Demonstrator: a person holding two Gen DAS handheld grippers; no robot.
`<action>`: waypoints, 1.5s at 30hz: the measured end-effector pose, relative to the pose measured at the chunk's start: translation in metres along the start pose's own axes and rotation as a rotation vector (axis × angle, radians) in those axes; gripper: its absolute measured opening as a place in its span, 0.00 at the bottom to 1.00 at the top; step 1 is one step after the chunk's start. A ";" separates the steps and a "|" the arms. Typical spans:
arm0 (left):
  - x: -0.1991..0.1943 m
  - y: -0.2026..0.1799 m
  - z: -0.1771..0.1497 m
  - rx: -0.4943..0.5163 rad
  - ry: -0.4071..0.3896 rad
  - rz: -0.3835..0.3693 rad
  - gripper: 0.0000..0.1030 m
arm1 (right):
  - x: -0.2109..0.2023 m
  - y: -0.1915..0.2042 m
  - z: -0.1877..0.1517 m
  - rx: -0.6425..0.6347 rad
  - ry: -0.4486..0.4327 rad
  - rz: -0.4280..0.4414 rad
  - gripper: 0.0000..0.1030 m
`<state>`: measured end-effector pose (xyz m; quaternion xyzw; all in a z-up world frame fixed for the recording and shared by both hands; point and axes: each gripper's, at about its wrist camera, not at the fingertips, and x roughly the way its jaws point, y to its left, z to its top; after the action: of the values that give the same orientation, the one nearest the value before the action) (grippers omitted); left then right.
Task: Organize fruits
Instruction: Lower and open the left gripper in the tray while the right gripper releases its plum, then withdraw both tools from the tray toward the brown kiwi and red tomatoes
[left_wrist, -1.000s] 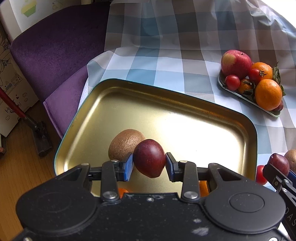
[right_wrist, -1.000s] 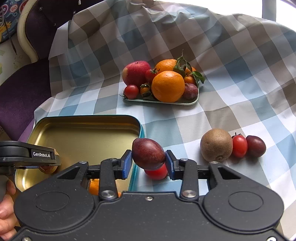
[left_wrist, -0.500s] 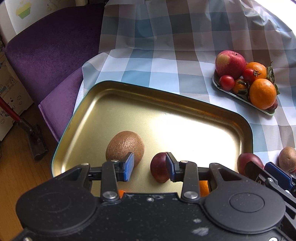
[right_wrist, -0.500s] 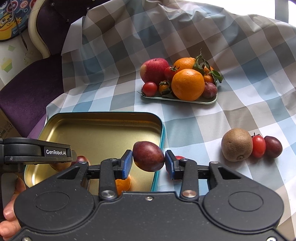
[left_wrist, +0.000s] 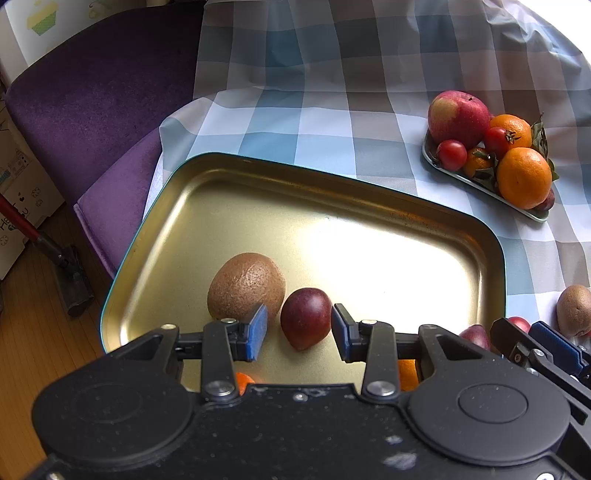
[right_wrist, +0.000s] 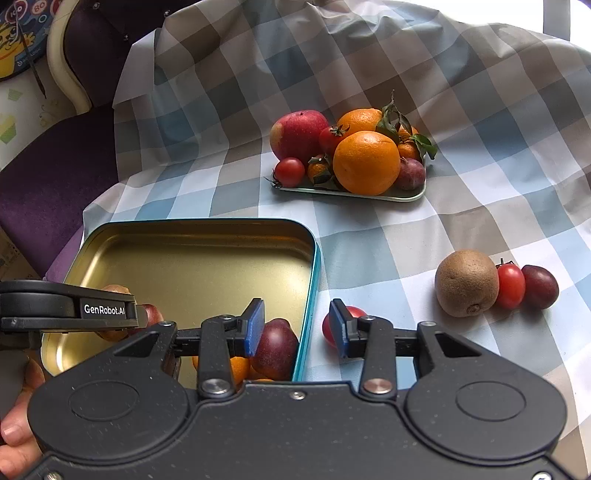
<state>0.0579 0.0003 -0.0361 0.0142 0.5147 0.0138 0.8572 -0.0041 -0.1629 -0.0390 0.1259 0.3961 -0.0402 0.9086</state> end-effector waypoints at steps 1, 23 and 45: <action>0.000 0.000 0.000 0.001 0.001 0.001 0.38 | 0.001 0.000 0.000 0.000 0.005 -0.002 0.46; -0.008 -0.005 0.002 0.003 -0.020 0.016 0.41 | 0.006 -0.004 -0.006 0.017 0.051 -0.057 0.46; -0.016 -0.034 0.003 0.036 -0.002 -0.016 0.41 | -0.014 -0.038 -0.019 0.130 0.012 -0.156 0.46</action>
<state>0.0537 -0.0343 -0.0218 0.0256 0.5142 -0.0025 0.8573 -0.0336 -0.1952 -0.0489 0.1536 0.4068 -0.1356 0.8903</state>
